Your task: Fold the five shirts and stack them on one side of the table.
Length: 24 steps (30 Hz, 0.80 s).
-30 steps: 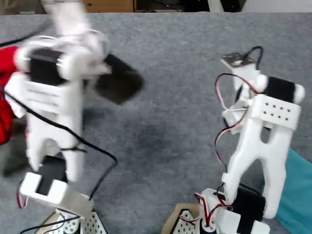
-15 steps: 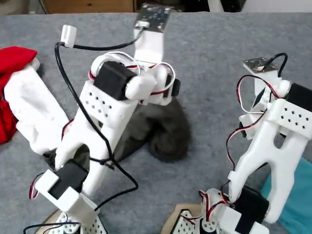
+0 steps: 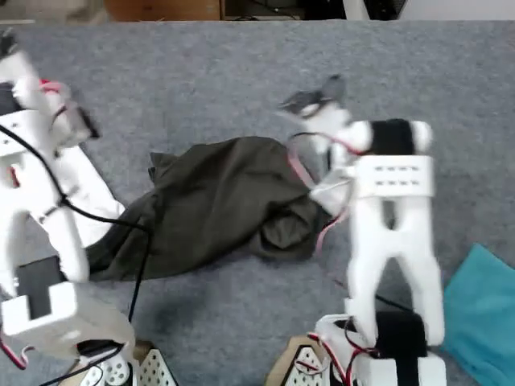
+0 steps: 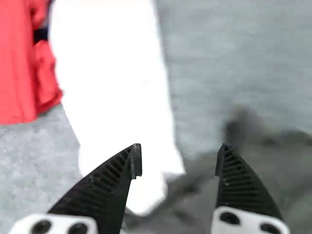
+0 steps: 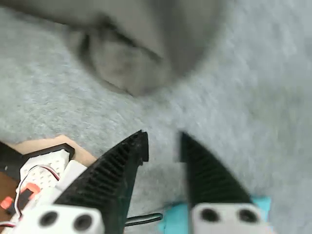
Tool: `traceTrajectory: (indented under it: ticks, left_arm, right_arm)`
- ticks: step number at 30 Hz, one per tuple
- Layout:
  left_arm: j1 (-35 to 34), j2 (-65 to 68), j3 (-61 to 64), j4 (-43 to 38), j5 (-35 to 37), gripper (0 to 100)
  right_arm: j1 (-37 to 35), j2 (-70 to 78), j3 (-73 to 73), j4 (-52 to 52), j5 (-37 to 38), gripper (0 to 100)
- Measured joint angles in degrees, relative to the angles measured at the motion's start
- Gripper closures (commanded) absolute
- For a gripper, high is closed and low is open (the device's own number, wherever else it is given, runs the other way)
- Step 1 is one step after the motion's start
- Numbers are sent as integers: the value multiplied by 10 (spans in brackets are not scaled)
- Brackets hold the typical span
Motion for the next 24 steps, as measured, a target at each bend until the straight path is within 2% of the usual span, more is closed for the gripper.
traceTrajectory:
  ticks: [3,7,14,16,18,22,23,24]
  left_arm:
    - [-39,20,80,-90,-11,747]
    - [-48,41,158,-165,-11,749]
    - [-70,87,227,-271,-12,963]
    - [-85,106,228,-302,-12,980]
    - [-100,123,227,-327,-11,976]
    - [-136,149,200,-339,-11,981]
    - [-147,156,188,-340,-11,981]
    - [-159,162,173,-340,-11,981]
  right_arm:
    - [-64,37,-15,-11,-9,670]
    - [-118,134,-89,-24,-24,682]
    - [-165,352,-271,-25,-26,713]
    - [-166,411,-320,-20,-26,733]
    - [-166,466,-367,-9,-27,783]
    - [-166,558,-437,-2,-27,971]
    - [-166,576,-449,-2,-27,998]
    - [-166,590,-462,-2,-27,985]
